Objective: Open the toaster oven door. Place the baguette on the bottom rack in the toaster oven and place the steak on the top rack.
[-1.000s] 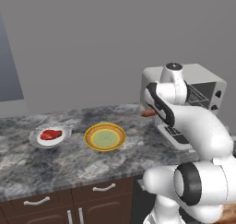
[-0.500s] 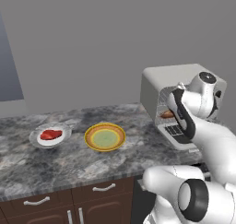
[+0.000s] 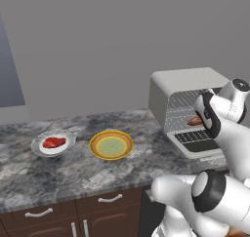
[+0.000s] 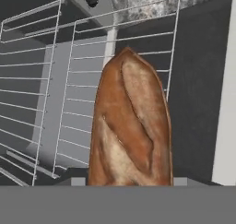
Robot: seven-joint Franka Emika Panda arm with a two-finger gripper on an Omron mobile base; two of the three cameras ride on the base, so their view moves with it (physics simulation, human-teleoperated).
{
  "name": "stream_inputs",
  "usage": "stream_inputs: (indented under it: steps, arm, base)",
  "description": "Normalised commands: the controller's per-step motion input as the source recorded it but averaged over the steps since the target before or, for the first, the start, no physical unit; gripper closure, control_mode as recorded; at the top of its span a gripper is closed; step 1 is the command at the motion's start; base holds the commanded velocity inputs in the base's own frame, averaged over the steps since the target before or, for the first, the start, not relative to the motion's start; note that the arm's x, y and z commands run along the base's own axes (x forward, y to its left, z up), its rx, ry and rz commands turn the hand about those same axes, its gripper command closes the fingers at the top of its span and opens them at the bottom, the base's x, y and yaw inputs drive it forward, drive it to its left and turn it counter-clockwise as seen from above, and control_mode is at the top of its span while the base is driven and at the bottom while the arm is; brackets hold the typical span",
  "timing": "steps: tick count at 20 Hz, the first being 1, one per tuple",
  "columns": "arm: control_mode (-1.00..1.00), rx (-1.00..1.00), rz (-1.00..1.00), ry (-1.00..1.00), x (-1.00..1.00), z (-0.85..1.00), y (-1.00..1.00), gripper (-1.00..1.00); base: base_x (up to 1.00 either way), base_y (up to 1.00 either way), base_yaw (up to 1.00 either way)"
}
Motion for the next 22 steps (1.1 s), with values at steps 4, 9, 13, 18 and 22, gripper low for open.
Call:
stream_inputs:
  steps: [4, 9, 13, 18, 22]
  arm:
    - [-1.0, 0.0, -0.05, 0.01, 0.01, 0.0, -0.64, 1.0]
    - [-1.0, 0.0, -0.05, 0.0, 0.02, -0.1, -0.45, 1.0]
    - [-1.0, 0.0, -0.05, 0.0, 0.11, -0.35, -0.23, 1.0]
    - [-1.0, 0.0, -0.04, 0.05, 0.23, -0.51, -0.02, 1.0]
    - [-1.0, 0.01, -0.01, 0.0, 0.32, -0.36, 0.0, 1.0]
  base:
    - [0.0, 0.0, 0.0]
    - [0.0, 0.0, 0.0]
    - [0.0, 0.0, 0.0]
    - [0.0, 0.0, 0.0]
    - [0.0, 0.0, 0.0]
